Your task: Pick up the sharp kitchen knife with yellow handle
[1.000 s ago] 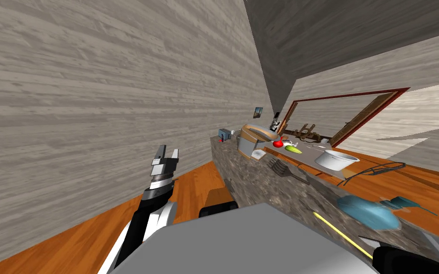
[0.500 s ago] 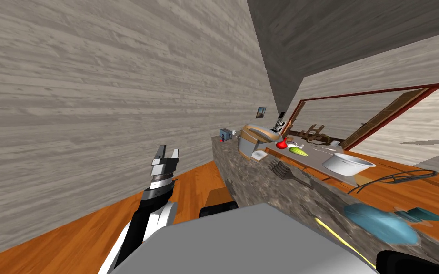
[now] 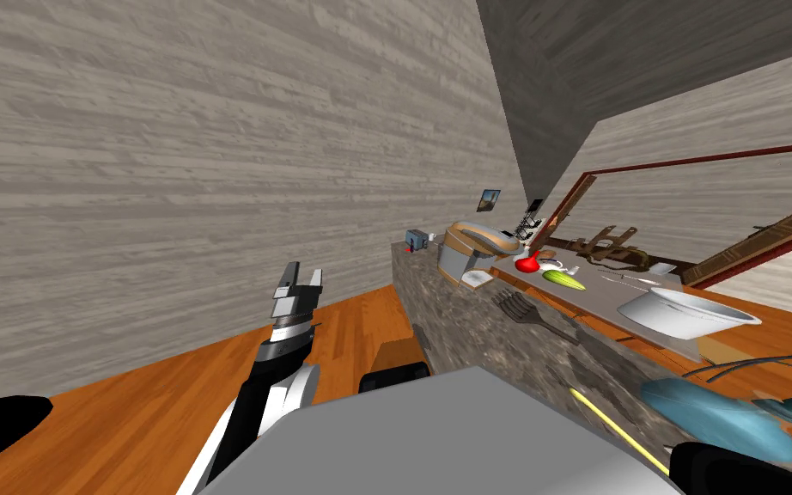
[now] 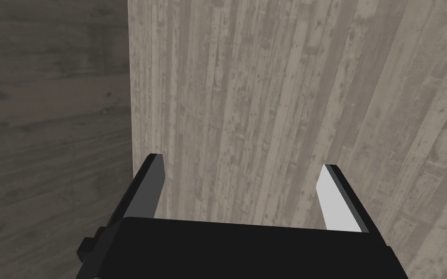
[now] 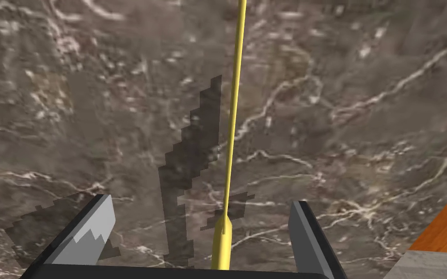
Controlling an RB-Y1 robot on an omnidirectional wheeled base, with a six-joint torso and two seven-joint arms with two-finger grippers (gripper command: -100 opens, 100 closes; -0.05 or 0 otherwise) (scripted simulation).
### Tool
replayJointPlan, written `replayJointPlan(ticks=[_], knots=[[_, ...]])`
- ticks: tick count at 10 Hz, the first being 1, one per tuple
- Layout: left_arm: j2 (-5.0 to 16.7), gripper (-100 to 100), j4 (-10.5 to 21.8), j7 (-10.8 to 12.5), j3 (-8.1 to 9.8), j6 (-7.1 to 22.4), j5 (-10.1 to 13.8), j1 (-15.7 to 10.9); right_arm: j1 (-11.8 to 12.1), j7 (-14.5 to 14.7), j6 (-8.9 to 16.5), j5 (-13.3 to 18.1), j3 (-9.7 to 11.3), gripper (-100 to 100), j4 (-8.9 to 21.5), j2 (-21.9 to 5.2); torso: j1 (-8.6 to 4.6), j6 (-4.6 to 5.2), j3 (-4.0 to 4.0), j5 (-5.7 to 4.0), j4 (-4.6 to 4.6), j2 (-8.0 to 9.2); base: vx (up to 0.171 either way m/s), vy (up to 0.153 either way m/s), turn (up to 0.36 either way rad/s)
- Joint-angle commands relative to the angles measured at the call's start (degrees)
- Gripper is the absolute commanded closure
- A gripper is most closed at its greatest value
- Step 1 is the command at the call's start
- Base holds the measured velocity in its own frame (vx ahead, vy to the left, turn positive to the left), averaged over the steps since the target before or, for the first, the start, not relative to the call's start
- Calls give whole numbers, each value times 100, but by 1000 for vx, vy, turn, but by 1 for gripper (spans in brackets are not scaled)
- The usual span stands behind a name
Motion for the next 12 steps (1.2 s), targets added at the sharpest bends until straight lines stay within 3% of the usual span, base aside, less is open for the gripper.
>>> replayJointPlan(ticks=[1, 5, 6, 7, 11, 12], knots=[[0, 0, 0, 0, 0, 0, 0, 0, -145, -252, 164, -108, 195, -100, 29, -160, 0, 0, 0, 0, 0, 0, -164, 32, 204], [0, 0, 0, 0, 0, 0, 0, 1, -538, -780, 466, -383, 667, -100, 191, -544, -3, 2, -5, 0, -2, -8, -172, 39, 203], [0, 0, 0, 0, 0, 0, 0, 0, -475, -697, 414, -340, 589, -100, 156, -499, -1, 1, -5, 0, -2, -8, -74, 21, 45], [1, 0, 0, 0, 1, 0, 0, 2, -487, -728, 435, -347, 604, 100, 159, -510, -10, 9, -17, -2, -6, -32, -13, 4, -13], [1, 0, -1, 0, 1, -1, 0, 3, -485, -746, 402, -360, 607, 100, 147, -502, -19, 4, -36, -4, -14, -63, -2, 1, 0], [1, 0, -1, 0, 1, -1, 0, 3, -486, -744, 404, -360, 605, 0, 148, -502, -20, 5, -37, -5, -15, -63, 0, 0, 0]])
